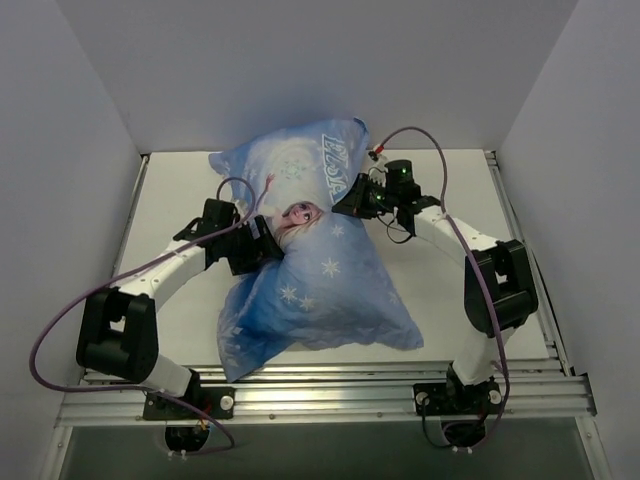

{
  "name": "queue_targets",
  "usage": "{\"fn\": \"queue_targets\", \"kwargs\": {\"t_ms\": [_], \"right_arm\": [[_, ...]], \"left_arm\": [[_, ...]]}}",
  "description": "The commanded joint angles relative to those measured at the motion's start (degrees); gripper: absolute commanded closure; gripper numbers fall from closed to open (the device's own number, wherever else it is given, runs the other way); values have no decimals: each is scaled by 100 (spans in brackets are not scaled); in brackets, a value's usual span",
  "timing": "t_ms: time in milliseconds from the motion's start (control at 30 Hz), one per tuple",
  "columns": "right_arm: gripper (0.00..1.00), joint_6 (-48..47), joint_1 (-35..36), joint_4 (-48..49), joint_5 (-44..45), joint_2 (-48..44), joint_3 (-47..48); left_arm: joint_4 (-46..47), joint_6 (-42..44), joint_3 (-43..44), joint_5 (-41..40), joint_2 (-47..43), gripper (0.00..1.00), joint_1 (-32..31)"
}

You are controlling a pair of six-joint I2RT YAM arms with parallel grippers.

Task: Remove the pillowcase from the pillow

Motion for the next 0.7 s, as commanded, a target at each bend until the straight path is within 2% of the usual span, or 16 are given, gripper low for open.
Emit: {"fn": "queue_targets", "kwargs": {"t_ms": [0,167,267,367,500,667], "right_arm": [[100,-1156,277,-1261,288,-790,1212],[100,-1940,741,-2843,1124,-957,2740],[100,-2336,998,-3284,1503,-1002,3103],[100,-2714,1314,-3556,1792,-975,3183],[100,-2970,1770,-3742,2110,-879,2720],[97,-2952,2315,-3820,2259,-738,2331]], "left_arm": [[720,-288,622,190,466,7,-371],[1142,-640,1494,374,994,7,-486],[1231,-667,2065,234,1118,7,-469],[1414,-763,2164,181,1092,6,-469],[1802,-1071,1173,-178,434,4,-416],[1294,-1106,-479,-504,-1215,3,-214]]}}
